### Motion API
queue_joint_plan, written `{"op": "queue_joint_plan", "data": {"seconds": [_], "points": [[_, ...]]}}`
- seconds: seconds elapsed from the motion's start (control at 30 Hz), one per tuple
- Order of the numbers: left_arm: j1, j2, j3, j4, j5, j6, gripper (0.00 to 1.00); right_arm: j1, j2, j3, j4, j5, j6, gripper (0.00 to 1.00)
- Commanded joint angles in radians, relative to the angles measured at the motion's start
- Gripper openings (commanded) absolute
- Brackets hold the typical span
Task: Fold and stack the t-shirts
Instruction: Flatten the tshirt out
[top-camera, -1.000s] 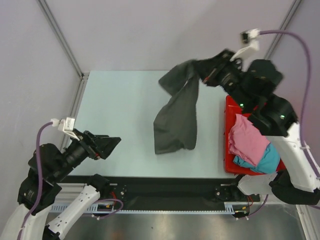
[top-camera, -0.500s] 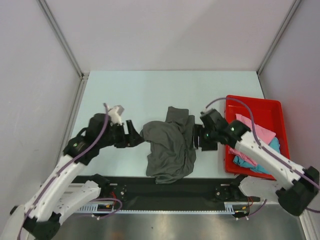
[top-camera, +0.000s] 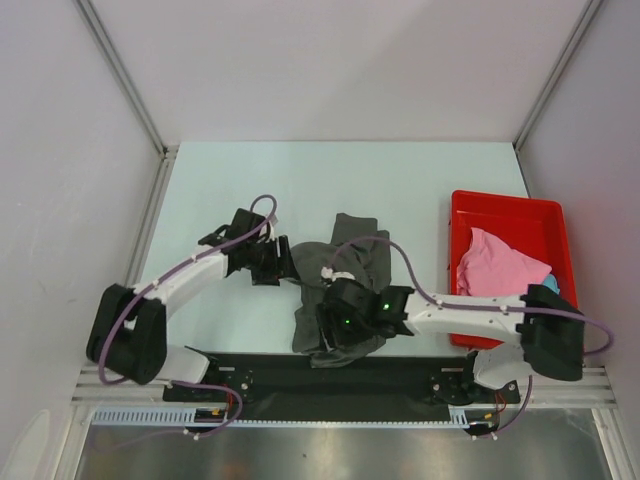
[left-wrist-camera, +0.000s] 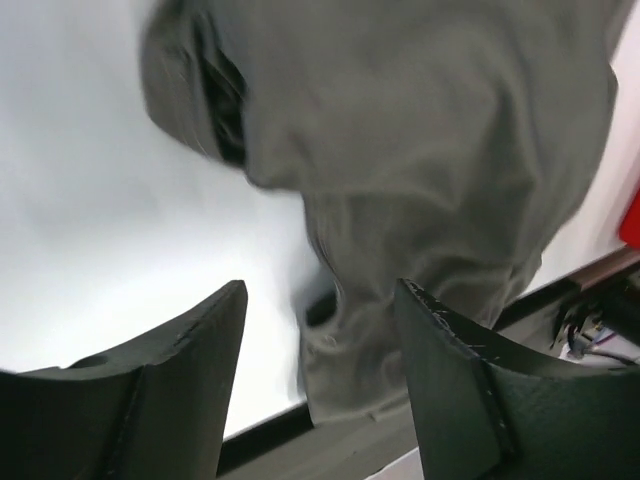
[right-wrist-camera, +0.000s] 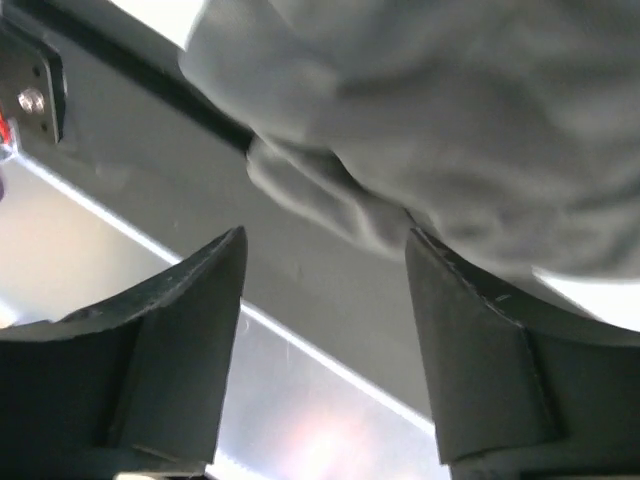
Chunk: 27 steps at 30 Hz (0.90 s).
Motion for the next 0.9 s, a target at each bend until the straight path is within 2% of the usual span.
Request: {"op": "queue_joint_plan", "data": {"seconds": [0.0, 0.07, 0.17, 0.23, 0.27, 0.47, 0.63, 0.73, 0.77, 0.83, 0.87], "points": [[0.073, 0.112, 0.062, 0.119, 0.106, 0.065, 0.66, 0.039, 0.097, 0.124, 0.090, 0.146, -0.069, 0.68], [0.083, 0.170, 0.104, 0.131, 0.124, 0.100, 0.65, 0.042, 0.133, 0.140, 0.106, 0.155, -0.080, 0.60], [0.087, 0.242, 0.154, 0.136, 0.139, 0.123, 0.64, 0.040, 0.185, 0.163, 0.123, 0.143, -0.104, 0.53], [0.087, 0.275, 0.177, 0.134, 0.127, 0.137, 0.64, 0.043, 0.212, 0.164, 0.129, 0.121, -0.115, 0.54], [0.088, 0.285, 0.183, 0.136, 0.123, 0.140, 0.63, 0.042, 0.220, 0.160, 0.136, 0.112, -0.115, 0.58], [0.103, 0.352, 0.195, 0.137, 0.144, 0.160, 0.48, 0.075, 0.305, 0.184, 0.171, 0.031, -0.178, 0.72], [0.113, 0.365, 0.186, 0.140, 0.164, 0.166, 0.23, 0.085, 0.369, 0.218, 0.104, 0.110, -0.184, 0.69], [0.117, 0.359, 0.192, 0.134, 0.164, 0.166, 0.05, 0.083, 0.383, 0.226, 0.061, 0.219, -0.173, 0.55], [0.122, 0.352, 0.195, 0.130, 0.158, 0.166, 0.00, 0.082, 0.381, 0.227, 0.051, 0.248, -0.175, 0.37], [0.128, 0.316, 0.197, 0.119, 0.156, 0.162, 0.00, 0.074, 0.355, 0.233, 0.019, 0.316, -0.172, 0.17], [0.137, 0.297, 0.197, 0.114, 0.149, 0.160, 0.00, 0.071, 0.339, 0.233, 0.007, 0.336, -0.170, 0.04]]}}
